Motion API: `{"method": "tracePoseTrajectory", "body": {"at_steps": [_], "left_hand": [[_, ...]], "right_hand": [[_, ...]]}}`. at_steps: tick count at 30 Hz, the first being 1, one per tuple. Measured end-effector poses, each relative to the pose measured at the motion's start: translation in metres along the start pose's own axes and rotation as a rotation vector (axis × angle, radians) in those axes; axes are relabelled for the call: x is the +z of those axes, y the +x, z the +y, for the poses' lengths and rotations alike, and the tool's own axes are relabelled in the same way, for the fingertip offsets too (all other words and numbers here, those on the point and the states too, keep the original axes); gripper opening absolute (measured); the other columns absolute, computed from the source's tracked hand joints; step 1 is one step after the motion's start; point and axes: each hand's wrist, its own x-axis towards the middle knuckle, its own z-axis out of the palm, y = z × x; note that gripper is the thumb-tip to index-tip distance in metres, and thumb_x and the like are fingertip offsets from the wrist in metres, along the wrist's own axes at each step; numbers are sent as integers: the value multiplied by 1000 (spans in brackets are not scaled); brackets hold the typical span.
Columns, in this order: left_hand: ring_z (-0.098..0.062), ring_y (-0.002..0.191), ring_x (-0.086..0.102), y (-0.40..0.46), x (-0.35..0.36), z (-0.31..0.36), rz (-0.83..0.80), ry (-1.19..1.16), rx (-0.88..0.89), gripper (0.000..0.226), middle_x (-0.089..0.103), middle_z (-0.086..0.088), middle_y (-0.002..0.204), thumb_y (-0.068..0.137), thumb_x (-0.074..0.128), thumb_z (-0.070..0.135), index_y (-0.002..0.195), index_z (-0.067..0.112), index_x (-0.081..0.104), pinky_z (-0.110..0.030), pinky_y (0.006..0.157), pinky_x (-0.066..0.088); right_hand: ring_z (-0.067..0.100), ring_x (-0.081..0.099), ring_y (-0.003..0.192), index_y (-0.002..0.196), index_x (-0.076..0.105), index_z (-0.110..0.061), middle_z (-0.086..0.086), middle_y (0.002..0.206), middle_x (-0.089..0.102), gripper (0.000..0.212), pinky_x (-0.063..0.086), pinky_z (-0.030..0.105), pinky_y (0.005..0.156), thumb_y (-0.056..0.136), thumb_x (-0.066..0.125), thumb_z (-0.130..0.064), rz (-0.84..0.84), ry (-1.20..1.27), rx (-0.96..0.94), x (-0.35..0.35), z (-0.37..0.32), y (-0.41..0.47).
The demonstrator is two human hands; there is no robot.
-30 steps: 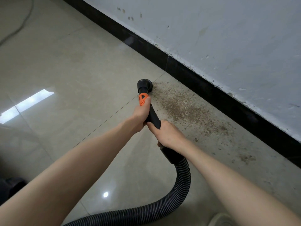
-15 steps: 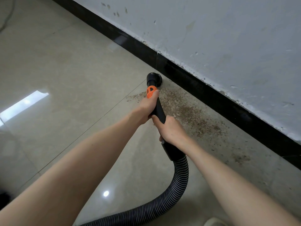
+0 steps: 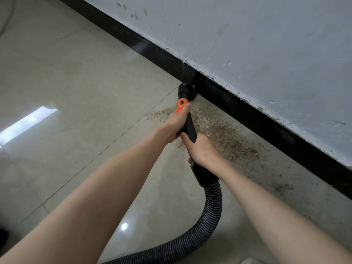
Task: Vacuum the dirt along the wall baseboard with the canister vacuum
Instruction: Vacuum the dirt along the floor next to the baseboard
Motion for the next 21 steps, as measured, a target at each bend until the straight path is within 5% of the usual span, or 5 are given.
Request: {"method": "tracePoseTrajectory", "body": {"at_steps": [4, 10, 16, 21], "left_hand": [[-17, 68, 54, -2, -14, -5, 96, -21, 27, 42, 52, -4, 77, 91, 49, 50, 93, 8, 51, -28, 65, 48], [-22, 79, 58, -2, -69, -21, 210, -125, 41, 44, 57, -8, 86, 90, 50, 49, 98, 5, 52, -35, 81, 51], [-24, 82, 60, -10, -101, -32, 286, -173, 6, 49, 59, -9, 88, 88, 48, 53, 103, 6, 49, -37, 81, 53], [-21, 74, 59, -33, -101, -43, 285, -210, -40, 42, 58, -7, 80, 90, 45, 53, 86, 11, 51, -36, 77, 51]], "right_hand": [[19, 64, 47, 79, 50, -16, 4, 53, 66, 46, 58, 40, 68, 94, 40, -58, -44, -3, -38, 8, -9, -1], [23, 68, 56, 81, 46, -20, 5, 59, 66, 43, 58, 41, 70, 93, 40, -61, -131, -103, -123, 37, -39, -2], [24, 67, 60, 81, 44, -22, 5, 65, 67, 42, 56, 38, 70, 93, 39, -62, -185, -187, -142, 56, -60, -10], [24, 67, 61, 85, 46, -20, 4, 69, 66, 44, 53, 34, 66, 92, 39, -64, -240, -234, -112, 55, -63, -31]]}}
